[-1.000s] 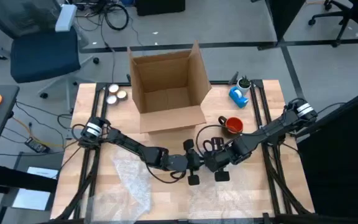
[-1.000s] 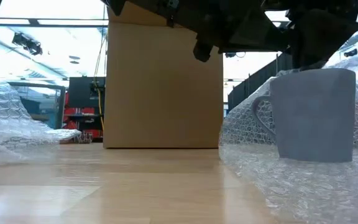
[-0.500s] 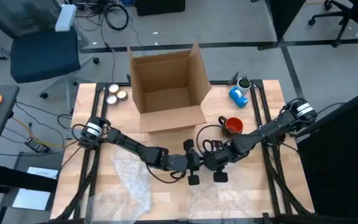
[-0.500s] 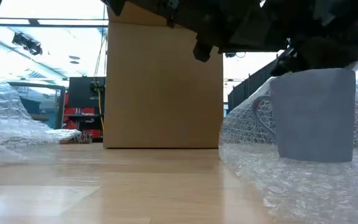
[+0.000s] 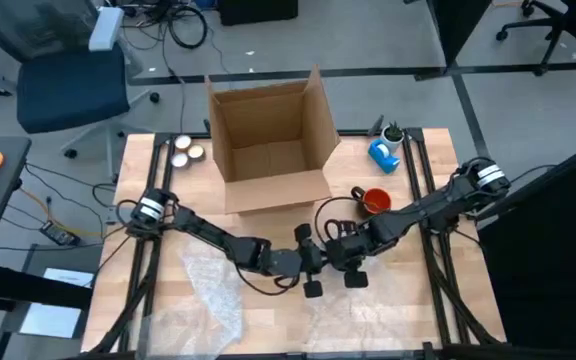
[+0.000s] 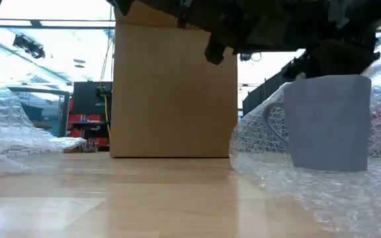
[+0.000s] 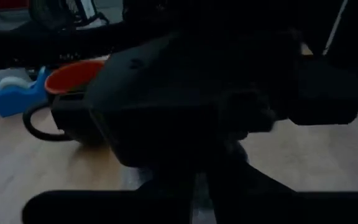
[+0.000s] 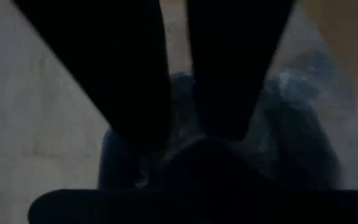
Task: Wrap mug
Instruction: Wrap the blue mug with the top bubble wrap
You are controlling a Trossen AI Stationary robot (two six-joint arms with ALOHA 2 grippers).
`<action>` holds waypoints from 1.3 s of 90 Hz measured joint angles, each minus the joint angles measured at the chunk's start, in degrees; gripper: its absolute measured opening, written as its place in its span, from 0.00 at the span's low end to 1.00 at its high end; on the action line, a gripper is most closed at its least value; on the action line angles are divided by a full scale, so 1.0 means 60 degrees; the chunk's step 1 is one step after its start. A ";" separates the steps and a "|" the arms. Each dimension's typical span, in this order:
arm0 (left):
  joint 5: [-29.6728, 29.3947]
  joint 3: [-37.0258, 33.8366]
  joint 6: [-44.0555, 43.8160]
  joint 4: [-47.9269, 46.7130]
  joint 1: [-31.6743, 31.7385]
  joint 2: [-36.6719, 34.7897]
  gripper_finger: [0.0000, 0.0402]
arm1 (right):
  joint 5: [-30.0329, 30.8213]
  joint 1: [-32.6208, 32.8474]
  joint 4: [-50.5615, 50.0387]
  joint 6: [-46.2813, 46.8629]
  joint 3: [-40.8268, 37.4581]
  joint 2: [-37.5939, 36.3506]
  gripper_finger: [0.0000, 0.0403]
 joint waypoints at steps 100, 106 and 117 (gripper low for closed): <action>0.0395 0.0067 -0.0455 -0.1530 0.0058 0.0309 0.04 | -0.0579 -0.0162 -0.0048 0.0188 0.0199 0.0015 0.00; 0.0397 0.0063 -0.0436 -0.1451 0.0058 0.0319 0.04 | -0.0586 -0.0109 -0.0980 0.0091 0.0828 0.0011 0.00; 0.0399 0.0063 -0.0429 -0.1580 0.0058 0.0319 0.04 | -0.0613 -0.0010 -0.2330 -0.0075 0.1821 0.0000 0.00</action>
